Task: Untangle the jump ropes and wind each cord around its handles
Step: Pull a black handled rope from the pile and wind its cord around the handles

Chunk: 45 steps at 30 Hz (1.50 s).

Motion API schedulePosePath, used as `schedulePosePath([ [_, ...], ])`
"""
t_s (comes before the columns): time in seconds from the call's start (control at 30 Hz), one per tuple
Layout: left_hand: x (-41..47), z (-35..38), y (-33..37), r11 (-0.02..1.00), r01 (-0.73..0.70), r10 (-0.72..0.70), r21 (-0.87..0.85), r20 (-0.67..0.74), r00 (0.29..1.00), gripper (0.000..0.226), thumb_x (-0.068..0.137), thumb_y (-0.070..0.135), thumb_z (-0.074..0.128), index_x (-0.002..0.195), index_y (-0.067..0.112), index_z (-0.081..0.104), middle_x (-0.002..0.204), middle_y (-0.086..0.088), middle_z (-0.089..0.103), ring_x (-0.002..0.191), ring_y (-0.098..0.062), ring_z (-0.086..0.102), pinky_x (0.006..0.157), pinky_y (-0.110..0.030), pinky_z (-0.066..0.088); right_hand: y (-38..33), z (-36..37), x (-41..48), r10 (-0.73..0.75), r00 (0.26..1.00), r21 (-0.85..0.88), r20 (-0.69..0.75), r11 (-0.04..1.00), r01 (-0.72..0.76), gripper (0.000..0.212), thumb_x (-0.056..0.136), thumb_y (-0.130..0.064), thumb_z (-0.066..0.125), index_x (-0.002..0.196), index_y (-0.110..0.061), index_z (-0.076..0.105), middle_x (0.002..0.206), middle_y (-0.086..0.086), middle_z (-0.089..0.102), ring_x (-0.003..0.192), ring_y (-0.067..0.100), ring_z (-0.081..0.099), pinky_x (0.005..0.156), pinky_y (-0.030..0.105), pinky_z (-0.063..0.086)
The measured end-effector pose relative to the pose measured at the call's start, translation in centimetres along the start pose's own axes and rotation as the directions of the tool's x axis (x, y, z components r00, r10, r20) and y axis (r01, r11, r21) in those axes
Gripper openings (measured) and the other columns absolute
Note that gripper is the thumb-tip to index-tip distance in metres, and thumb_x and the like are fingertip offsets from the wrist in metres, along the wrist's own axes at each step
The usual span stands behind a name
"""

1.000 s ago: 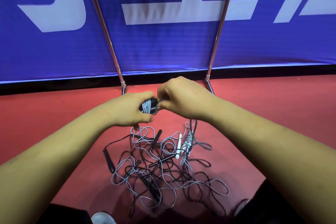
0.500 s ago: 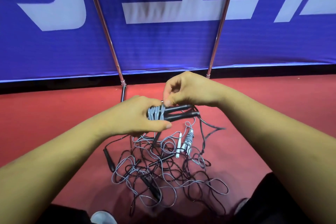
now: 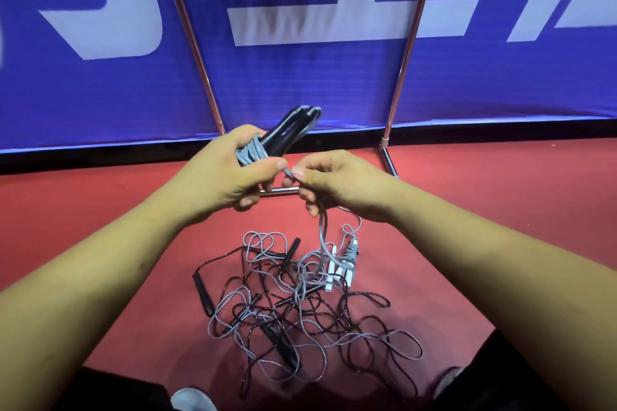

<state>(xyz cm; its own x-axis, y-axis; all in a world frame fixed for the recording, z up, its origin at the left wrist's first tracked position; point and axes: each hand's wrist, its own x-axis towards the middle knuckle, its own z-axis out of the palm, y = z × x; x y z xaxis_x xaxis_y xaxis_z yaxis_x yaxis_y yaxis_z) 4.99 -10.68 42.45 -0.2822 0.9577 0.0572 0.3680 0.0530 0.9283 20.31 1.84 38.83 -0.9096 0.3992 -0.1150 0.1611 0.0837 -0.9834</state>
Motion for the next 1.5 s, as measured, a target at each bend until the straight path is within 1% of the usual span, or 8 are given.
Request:
schedulePosePath([
  [0.2,0.8,-1.7,-1.6,0.928,-0.006,0.058,0.373,-0.130,0.990,0.024,0.089,0.026,0.069,0.102,0.019,0.049,0.071,-0.008,0.060,0.047,-0.018,0.046,0.049,-0.028,0.041,-1.2,1.8,-0.9,0.112,0.994,-0.022,-0.017,0.993,-0.113,0.025,0.105,-0.021,0.041,0.099,-0.006,0.060,0.056,0.002,0.038,0.042,0.012,0.029,0.047,0.024,0.025],
  [0.33,0.9,-1.8,-2.7,0.791,-0.020,0.067,0.611,-0.054,0.996,0.031,0.088,0.037,0.068,0.109,0.031,0.047,0.068,0.003,0.057,0.048,-0.012,0.055,0.050,-0.024,0.041,-2.3,2.3,-1.3,0.080,0.995,-0.306,-0.067,0.947,-0.097,0.026,0.100,-0.019,0.051,0.094,0.005,0.058,0.061,0.008,0.042,0.044,0.015,0.035,0.043,0.022,0.028],
  [0.5,1.4,-1.4,-3.7,0.577,-0.027,-0.076,0.816,0.087,0.993,0.036,0.083,0.047,0.069,0.109,0.028,0.052,0.086,0.001,0.063,0.086,-0.028,0.063,0.075,-0.036,0.049,-3.1,1.8,-1.1,-0.051,0.998,-0.738,0.031,0.673,0.058,0.025,0.094,-0.019,0.059,0.073,-0.004,0.059,0.056,0.004,0.043,0.046,0.013,0.037,0.049,0.027,0.033],
  [0.67,0.9,1.2,-2.8,0.442,-0.160,-0.103,0.883,0.227,0.969,0.030,0.084,0.046,0.064,0.108,0.032,0.053,0.072,0.011,0.050,0.079,-0.023,0.059,0.065,-0.032,0.043,-3.6,1.2,-1.1,-0.158,0.987,-0.880,0.013,0.468,0.087,0.012,0.087,-0.031,0.067,0.088,-0.021,0.073,0.066,-0.002,0.058,0.069,0.022,0.055,0.065,0.031,0.047],
  [0.97,-0.6,3.0,-0.7,0.687,-0.186,-0.041,0.703,0.293,0.955,0.026,0.073,0.072,0.065,0.071,0.048,0.056,0.052,-0.004,0.053,0.046,-0.013,0.049,0.049,-0.032,0.041,-3.1,-3.1,-0.7,-0.134,0.990,-0.664,-0.034,0.744,0.078,0.029,0.066,-0.038,0.086,0.068,-0.014,0.070,0.059,0.010,0.058,0.051,0.007,0.040,0.053,0.025,0.036],
  [1.13,-0.9,2.7,-0.6,0.865,-0.184,0.040,0.467,0.300,0.953,0.032,0.079,0.053,0.072,0.080,0.023,0.061,0.052,0.003,0.054,0.043,-0.011,0.050,0.047,-0.030,0.044,-1.7,-4.1,-1.0,-0.027,1.000,-0.430,0.005,0.902,0.026,0.030,0.077,-0.029,0.079,0.081,0.000,0.070,0.069,0.017,0.062,0.063,0.015,0.051,0.061,0.026,0.041],
  [1.27,-0.9,2.3,-0.2,0.977,-0.122,0.085,0.173,0.210,0.974,0.037,0.087,0.030,0.072,0.118,0.036,0.052,0.064,-0.010,0.064,0.045,-0.023,0.055,0.045,-0.028,0.047,-1.3,-4.1,-1.0,-0.004,1.000,-0.234,0.005,0.972,0.006,0.009,0.084,0.003,0.054,0.080,0.004,0.063,0.067,0.014,0.053,0.057,0.018,0.047,0.055,0.023,0.041],
  [1.5,-0.1,1.6,-0.3,0.998,-0.054,0.052,0.028,0.055,0.997,0.023,0.091,0.021,0.069,0.108,0.022,0.055,0.066,-0.007,0.062,0.042,-0.023,0.050,0.042,-0.023,0.037,0.3,-2.5,-0.4,0.086,0.987,-0.014,0.137,0.996,-0.084,0.030,0.096,-0.031,0.052,0.087,-0.007,0.067,0.062,0.004,0.047,0.059,0.020,0.050,0.064,0.031,0.048],
])
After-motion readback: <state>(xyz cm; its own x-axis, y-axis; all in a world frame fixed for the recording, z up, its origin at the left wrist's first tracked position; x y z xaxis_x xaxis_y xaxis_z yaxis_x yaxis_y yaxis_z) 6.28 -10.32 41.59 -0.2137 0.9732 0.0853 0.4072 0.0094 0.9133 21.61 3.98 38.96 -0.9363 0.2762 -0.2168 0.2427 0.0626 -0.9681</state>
